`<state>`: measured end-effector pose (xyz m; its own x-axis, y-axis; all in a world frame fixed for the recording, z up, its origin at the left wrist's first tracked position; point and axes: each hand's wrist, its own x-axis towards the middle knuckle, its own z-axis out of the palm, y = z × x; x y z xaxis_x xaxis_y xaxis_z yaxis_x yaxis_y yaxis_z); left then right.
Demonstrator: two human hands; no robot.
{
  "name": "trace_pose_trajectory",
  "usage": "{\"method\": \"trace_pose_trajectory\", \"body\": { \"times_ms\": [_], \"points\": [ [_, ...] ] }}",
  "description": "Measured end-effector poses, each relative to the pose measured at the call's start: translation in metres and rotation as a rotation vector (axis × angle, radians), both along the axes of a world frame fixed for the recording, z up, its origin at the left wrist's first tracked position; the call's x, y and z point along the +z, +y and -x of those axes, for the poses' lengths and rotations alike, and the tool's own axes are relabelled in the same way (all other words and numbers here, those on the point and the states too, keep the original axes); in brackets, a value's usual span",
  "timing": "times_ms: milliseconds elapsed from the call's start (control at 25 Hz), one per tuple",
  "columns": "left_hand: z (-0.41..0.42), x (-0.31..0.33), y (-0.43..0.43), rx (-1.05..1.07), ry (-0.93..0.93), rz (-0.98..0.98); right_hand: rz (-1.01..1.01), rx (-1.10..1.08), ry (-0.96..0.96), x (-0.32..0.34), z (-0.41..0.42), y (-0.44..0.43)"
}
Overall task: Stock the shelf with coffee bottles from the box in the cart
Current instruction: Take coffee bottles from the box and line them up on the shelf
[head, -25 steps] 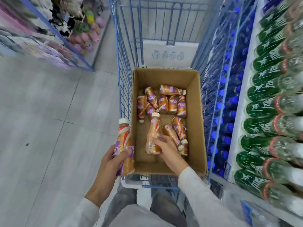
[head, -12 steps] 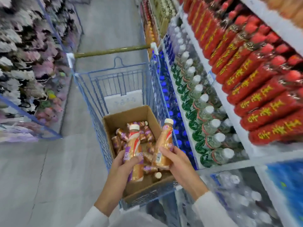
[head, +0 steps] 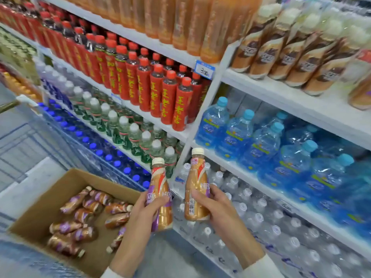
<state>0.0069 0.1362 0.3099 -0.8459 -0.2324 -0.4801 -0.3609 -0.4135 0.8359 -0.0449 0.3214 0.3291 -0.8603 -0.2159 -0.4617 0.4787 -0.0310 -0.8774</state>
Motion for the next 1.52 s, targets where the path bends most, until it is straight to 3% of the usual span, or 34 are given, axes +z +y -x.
{"method": "trace_pose_trajectory", "body": {
  "times_ms": [360, 800, 1000, 1280, 1520],
  "points": [
    [0.049, 0.067, 0.204, -0.378, 0.111, -0.009, -0.008, -0.423, 0.126, 0.047, -0.036, 0.202],
    [0.112, 0.162, 0.435, -0.535, 0.376, 0.083, -0.06, -0.592, 0.372, 0.155, -0.025, 0.43],
    [0.162, 0.202, 0.493, -0.549, 0.543, 0.167, -0.146, -0.689, 0.459, 0.188, 0.024, 0.475],
    [0.212, 0.206, 0.534, -0.613, 0.793, 0.473, -0.316, -0.738, 0.646, 0.191, 0.084, 0.499],
    [0.223, 0.188, 0.538, -0.606, 0.861, 0.481, -0.417, -0.687, 0.709, 0.174, 0.098, 0.504]
  ]
}}
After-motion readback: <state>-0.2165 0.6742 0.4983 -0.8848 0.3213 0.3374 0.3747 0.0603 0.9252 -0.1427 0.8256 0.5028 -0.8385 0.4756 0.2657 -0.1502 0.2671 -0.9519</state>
